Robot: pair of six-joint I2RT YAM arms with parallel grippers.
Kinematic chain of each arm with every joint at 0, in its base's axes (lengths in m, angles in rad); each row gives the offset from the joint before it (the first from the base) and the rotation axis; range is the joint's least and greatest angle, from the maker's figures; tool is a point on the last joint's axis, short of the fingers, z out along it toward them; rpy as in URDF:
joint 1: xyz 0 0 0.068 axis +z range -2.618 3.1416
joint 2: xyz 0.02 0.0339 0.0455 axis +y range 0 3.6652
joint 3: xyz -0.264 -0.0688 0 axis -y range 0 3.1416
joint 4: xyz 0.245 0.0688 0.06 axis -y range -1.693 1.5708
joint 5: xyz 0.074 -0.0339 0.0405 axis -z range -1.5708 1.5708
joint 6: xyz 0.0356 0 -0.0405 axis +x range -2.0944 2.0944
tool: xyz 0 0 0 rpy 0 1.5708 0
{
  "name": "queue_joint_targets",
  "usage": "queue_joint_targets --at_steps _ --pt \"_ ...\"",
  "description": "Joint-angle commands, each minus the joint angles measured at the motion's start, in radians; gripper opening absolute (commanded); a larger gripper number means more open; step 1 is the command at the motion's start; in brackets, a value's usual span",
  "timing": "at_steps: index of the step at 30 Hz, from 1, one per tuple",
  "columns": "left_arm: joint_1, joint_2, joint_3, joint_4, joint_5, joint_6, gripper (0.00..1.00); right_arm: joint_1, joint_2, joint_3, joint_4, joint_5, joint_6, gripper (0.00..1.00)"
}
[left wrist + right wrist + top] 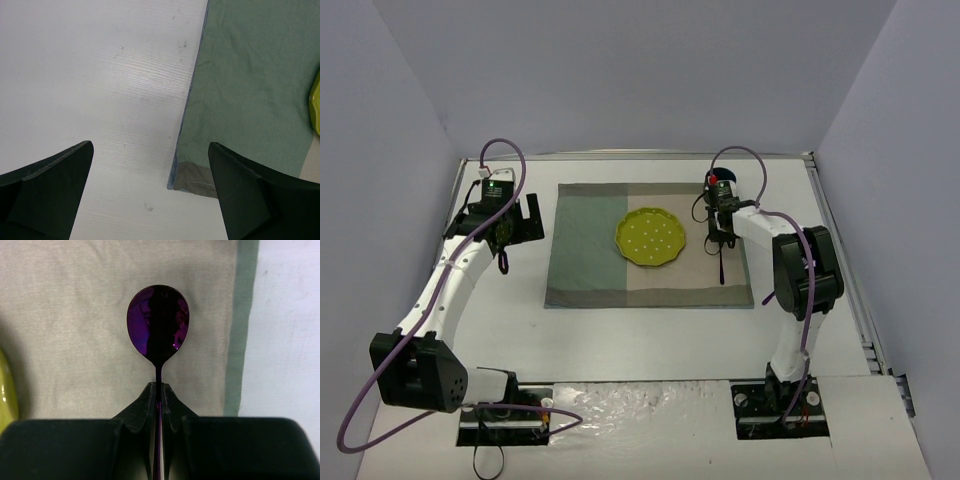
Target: Set the dinner table for one person
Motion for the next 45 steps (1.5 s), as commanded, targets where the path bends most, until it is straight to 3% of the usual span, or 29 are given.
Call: queue_joint_targets --at_steps 1,13,23,31,39,45 --pt "0.006 -0.010 0.020 0.027 -0.022 0.014 0.97 -0.007 -0.018 0.023 0.002 0.008 0.002 0.00" --pt "0.006 -0.011 0.020 0.026 -0.021 0.014 0.97 -0.012 0.019 0.021 0.012 0.006 -0.023 0.01" --pt "0.008 -0.012 0.020 0.026 -0.023 0.014 0.97 -0.027 -0.012 0.012 0.021 -0.034 0.006 0.27" --pt "0.008 -0.017 0.021 0.023 -0.021 0.014 0.97 -0.076 -0.234 -0.074 0.021 0.041 0.039 0.66" --pt "0.007 -0.030 0.022 0.021 -0.022 0.013 0.97 -0.249 -0.442 -0.283 0.030 0.146 0.180 0.73" --pt "0.007 -0.033 0.020 0.023 -0.026 0.012 0.97 -0.369 -0.470 -0.379 0.051 0.120 0.254 0.73"
